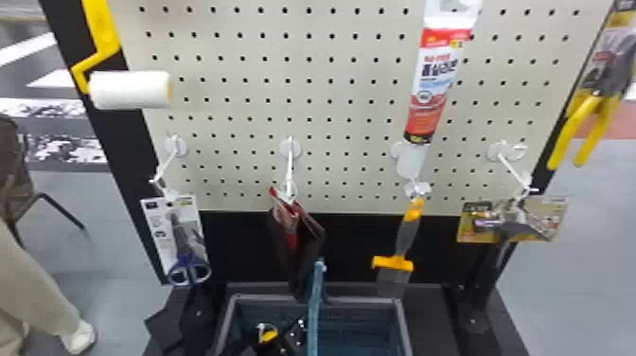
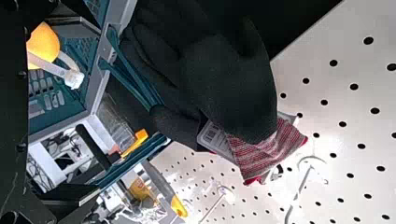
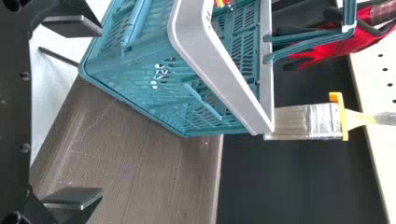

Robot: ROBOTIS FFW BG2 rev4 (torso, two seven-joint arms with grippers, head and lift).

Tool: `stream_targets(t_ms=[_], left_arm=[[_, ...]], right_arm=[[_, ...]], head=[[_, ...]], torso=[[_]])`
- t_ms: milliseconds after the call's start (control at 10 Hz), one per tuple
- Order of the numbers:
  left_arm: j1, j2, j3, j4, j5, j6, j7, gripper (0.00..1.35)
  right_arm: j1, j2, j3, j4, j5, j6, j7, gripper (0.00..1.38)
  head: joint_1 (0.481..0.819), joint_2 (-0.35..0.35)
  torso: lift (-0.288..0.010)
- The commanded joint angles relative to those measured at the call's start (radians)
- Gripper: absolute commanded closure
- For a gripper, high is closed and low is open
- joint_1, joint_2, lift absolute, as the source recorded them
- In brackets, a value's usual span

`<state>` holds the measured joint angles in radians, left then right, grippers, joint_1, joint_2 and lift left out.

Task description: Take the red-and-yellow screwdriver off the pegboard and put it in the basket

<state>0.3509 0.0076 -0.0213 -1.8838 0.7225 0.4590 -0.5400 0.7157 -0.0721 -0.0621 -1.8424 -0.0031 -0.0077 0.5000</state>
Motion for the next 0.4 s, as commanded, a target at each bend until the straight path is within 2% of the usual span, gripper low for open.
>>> stream_targets(t_ms=[0, 300], left_arm=[[0.000, 0.000, -0.002, 0.000, 0.000, 0.000, 0.000, 0.13], [-0.005, -0.002, -0.003, 0.000, 0.002, 0.001, 0.000, 0.13]], right_arm=[[0.000, 0.000, -0.001, 0.000, 0.000, 0.000, 0.000, 0.10], [-0.002, 0.000, 0.001, 0.003, 0.000, 0.000, 0.000, 0.10]], head=[[0.549, 0.000], [0.549, 0.000]], torso=[[-0.100], [-0.100]])
